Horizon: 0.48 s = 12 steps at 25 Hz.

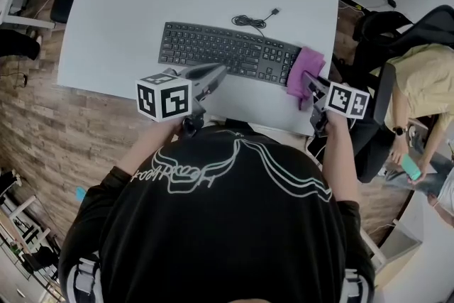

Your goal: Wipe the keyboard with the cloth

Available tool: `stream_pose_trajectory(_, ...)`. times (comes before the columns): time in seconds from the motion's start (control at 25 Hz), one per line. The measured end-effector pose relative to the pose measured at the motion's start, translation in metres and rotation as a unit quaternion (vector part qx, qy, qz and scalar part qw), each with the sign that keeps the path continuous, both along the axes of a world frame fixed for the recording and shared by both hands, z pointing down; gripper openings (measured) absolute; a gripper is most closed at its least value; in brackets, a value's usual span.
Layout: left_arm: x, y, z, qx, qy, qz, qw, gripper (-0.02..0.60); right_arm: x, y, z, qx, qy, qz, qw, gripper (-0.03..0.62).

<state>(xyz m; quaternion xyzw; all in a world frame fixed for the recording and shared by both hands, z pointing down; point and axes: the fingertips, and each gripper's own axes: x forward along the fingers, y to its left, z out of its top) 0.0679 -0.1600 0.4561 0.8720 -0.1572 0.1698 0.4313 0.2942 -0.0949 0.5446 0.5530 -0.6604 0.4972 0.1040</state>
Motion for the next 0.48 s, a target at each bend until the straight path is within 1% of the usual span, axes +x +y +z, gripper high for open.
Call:
stream_pose_trajectory(0.24,0.005,-0.006,0.001,-0.001,0.001,-0.001,1.0000,0.005,0.005,0.001,-0.003,-0.004,0.008,-0.007,1.000,0.055)
stream_pose_trajectory(0.32,0.005,-0.007,0.000,0.000,0.002,-0.003,1.0000,0.005,0.001,-0.002,-0.010,0.004,0.006,-0.010,1.000,0.055)
stream_pose_trajectory(0.48,-0.001,-0.010,-0.002,0.001,0.003,-0.011,0.9999,0.005,-0.017,-0.016,-0.033,0.031,-0.015,-0.023,0.999,0.055)
